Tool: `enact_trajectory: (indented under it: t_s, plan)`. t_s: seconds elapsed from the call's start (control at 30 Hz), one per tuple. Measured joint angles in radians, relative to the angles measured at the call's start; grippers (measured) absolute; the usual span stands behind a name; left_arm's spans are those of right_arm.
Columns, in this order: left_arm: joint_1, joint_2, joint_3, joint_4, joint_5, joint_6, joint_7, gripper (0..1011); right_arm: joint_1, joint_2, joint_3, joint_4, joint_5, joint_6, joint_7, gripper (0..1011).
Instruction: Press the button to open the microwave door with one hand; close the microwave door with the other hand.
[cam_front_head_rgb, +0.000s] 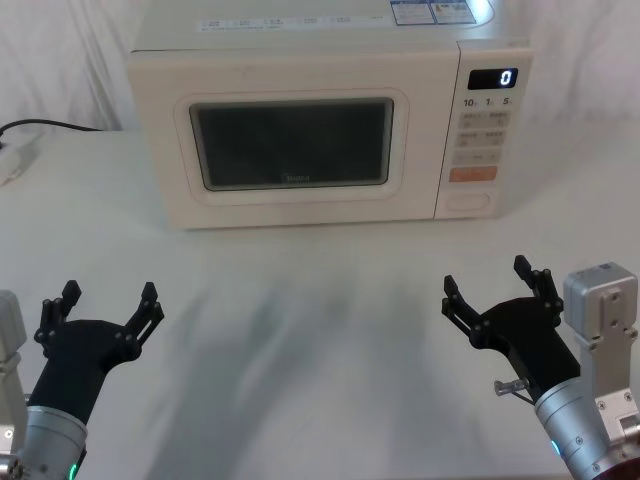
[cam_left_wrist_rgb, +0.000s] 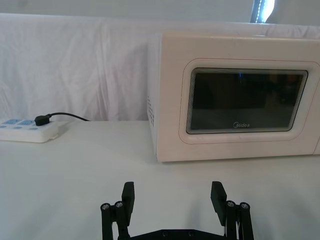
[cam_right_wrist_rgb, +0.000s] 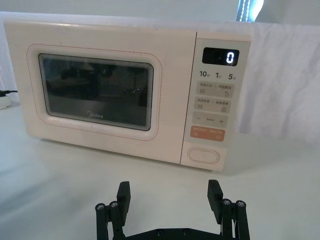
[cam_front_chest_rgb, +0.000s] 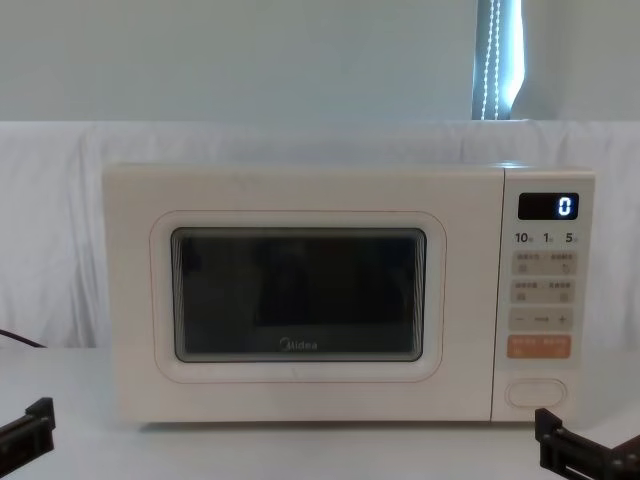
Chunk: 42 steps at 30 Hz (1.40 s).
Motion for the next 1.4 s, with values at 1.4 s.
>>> enact_trajectory:
  t_s: [1.4]
  plan:
    - [0.0, 0.0, 0.0, 0.0, 0.0, 0.0, 0.0, 1001, 0.0, 0.0, 0.0, 0.0, 0.0, 0.0, 0.0, 996]
